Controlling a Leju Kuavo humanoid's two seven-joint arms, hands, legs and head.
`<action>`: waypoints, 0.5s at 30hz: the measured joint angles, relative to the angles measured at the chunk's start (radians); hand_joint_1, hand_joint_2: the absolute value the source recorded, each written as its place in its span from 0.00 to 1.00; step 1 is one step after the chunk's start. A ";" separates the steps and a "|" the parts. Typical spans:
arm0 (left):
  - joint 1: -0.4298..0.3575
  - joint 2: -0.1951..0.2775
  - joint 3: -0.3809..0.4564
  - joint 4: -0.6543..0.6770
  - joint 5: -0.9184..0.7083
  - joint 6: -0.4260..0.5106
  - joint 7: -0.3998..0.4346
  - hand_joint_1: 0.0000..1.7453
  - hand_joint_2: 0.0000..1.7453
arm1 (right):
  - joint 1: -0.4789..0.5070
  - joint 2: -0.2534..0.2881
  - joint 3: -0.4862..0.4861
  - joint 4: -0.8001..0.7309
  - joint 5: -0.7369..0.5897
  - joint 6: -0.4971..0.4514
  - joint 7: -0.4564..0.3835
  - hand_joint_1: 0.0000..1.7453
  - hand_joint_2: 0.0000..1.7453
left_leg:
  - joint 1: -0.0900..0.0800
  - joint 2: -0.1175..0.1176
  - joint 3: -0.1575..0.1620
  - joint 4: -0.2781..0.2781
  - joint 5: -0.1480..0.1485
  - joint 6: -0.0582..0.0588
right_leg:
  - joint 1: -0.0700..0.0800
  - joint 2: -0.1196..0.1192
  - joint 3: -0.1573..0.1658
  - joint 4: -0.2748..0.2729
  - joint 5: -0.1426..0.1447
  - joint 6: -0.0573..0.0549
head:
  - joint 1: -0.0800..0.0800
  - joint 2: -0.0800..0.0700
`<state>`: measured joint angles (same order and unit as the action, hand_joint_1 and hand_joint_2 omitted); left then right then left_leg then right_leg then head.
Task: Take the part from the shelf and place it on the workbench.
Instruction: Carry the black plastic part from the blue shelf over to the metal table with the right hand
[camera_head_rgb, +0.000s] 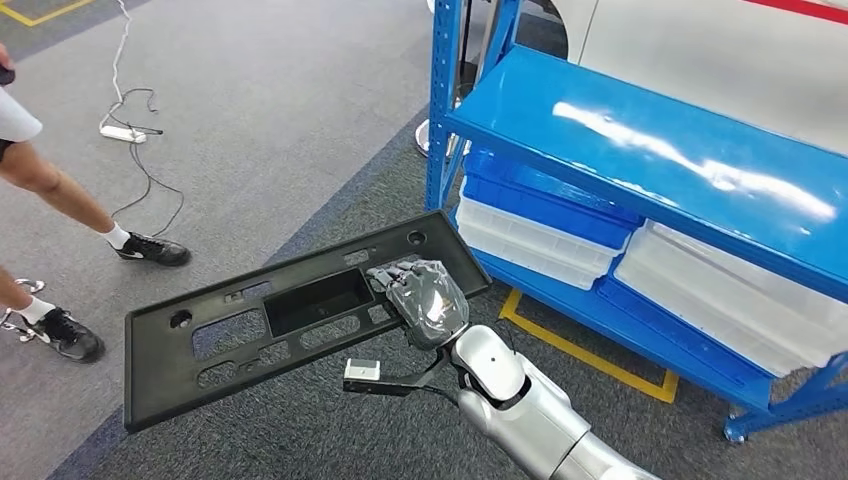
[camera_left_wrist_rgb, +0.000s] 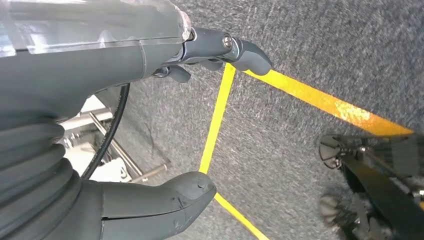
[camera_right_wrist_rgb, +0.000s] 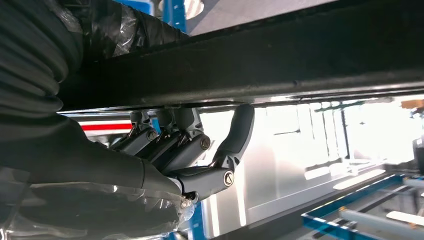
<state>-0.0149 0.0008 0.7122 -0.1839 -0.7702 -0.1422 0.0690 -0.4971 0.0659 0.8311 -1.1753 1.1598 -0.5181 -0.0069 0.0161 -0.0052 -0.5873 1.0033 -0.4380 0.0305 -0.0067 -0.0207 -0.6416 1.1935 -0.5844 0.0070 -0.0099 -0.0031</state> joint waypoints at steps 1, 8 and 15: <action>-0.001 0.000 0.000 0.000 0.000 0.000 0.000 0.00 1.00 | 0.003 -0.002 0.000 0.001 0.000 -0.001 0.000 1.00 1.00 | 0.000 -0.012 -0.003 0.001 0.001 0.002 | 0.000 0.011 -0.028 0.059 -0.024 0.001 | 0.000 0.000; 0.000 -0.003 0.001 0.000 -0.004 0.005 0.005 0.00 1.00 | 0.031 -0.015 0.001 -0.038 0.023 -0.009 -0.013 1.00 1.00 | -0.001 -0.105 -0.019 0.019 0.003 -0.014 | -0.005 0.098 0.066 -0.144 0.101 -0.011 | 0.000 0.000; 0.006 -0.006 0.005 0.001 -0.016 0.013 0.003 0.00 1.00 | 0.052 -0.027 0.019 -0.108 0.046 0.001 -0.016 1.00 1.00 | 0.001 -0.021 -0.098 0.163 -0.077 -0.052 | -0.005 0.022 0.076 -0.176 0.113 -0.043 | -0.004 0.000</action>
<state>-0.0088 -0.0052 0.7172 -0.1831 -0.7865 -0.1289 0.0717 -0.4452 0.0391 0.8498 -1.2829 1.2058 -0.5174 -0.0234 0.0168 -0.0259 -0.6851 1.1662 -0.5152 -0.0219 -0.0121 0.0011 -0.5657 1.0171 -0.4713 -0.0356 -0.0141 -0.0031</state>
